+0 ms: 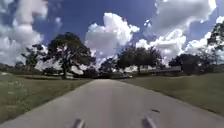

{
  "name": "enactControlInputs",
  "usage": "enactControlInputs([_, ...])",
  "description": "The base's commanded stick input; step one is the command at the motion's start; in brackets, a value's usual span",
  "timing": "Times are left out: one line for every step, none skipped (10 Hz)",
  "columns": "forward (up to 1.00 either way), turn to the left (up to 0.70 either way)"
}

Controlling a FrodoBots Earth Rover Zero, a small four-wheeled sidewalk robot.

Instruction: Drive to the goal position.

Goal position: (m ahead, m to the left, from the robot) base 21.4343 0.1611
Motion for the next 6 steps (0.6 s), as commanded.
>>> enactControlInputs([0.70, 0.00])
enactControlInputs([0.70, 0.00])
enactControlInputs([0.70, 0.00])
enactControlInputs([0.70, 0.22])
enactControlInputs([0.70, 0.35])
enactControlInputs([0.70, 0.35])
